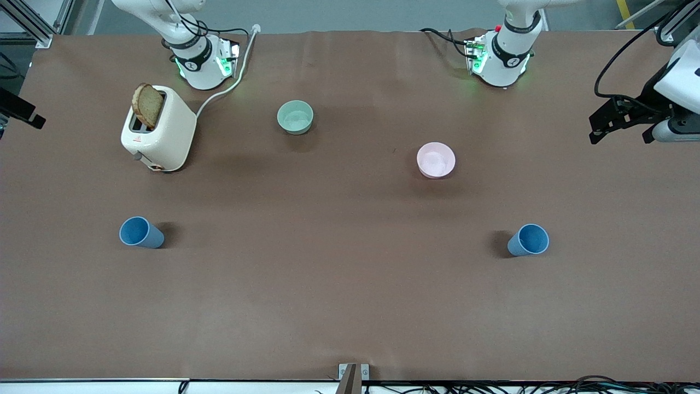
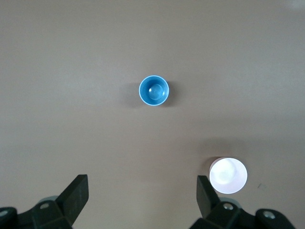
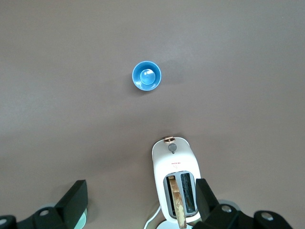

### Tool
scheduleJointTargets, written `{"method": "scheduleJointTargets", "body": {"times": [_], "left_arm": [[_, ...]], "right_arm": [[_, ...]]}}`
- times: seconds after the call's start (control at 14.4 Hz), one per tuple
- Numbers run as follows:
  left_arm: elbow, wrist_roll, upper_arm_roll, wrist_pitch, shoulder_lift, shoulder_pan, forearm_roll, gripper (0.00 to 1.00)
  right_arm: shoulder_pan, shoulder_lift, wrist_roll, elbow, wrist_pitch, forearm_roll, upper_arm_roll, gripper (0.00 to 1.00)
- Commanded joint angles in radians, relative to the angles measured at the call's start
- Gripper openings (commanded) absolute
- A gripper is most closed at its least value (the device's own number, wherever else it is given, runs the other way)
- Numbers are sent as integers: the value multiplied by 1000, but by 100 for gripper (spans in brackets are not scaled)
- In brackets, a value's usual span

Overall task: Stack blue cups with both arms
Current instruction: 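Reach the left and right grippers toward the two blue cups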

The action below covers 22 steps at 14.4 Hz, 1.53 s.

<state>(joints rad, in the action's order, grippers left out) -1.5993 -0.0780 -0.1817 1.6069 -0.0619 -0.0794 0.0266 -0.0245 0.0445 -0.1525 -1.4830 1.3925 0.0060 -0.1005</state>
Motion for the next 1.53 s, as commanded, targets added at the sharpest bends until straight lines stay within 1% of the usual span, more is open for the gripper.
{"method": "scheduleJointTargets", "body": {"times": [0.0, 0.28, 0.35, 0.42, 0.56, 0.84, 0.97, 1.04, 1.18, 1.25, 1.39, 1.46], "left_arm": [[24, 3, -2, -8, 11, 0, 23, 100], [32, 10, 10, -5, 16, -6, 21, 100], [32, 14, 11, 5, 40, -31, 19, 100], [30, 14, 11, 21, 69, -51, 19, 100], [13, 7, 11, 103, 128, -52, 21, 100], [-5, -9, 13, 264, 279, -86, 23, 100], [-31, -9, 13, 353, 350, -86, 23, 100], [-34, -9, 11, 370, 384, -88, 23, 100], [-36, -9, 11, 372, 439, -79, 23, 100], [-36, -8, 13, 375, 470, -80, 23, 100], [-34, -11, 11, 390, 514, -86, 42, 100], [-33, -11, 11, 398, 531, -83, 42, 97]], "right_arm": [[6, 15, -19, -11, -4, -11, -1, 100], [6, 15, -19, -11, -3, -9, -1, 100], [6, 15, -19, -11, -3, -9, -1, 100], [6, 15, -19, -13, -3, -9, -1, 100], [6, 15, -19, -11, -4, -9, -1, 100], [9, 12, -7, -5, -1, -12, -2, 100], [3, -15, -6, -3, 5, -11, -2, 100], [-2, -27, 5, -2, 13, -9, -5, 100], [-6, -73, 60, -22, 94, -1, -7, 100], [-14, -113, 86, -35, 133, 3, -11, 100], [-37, -196, 143, -75, 262, 5, -11, 100], [-48, -225, 192, -116, 346, 5, -11, 100]]}}
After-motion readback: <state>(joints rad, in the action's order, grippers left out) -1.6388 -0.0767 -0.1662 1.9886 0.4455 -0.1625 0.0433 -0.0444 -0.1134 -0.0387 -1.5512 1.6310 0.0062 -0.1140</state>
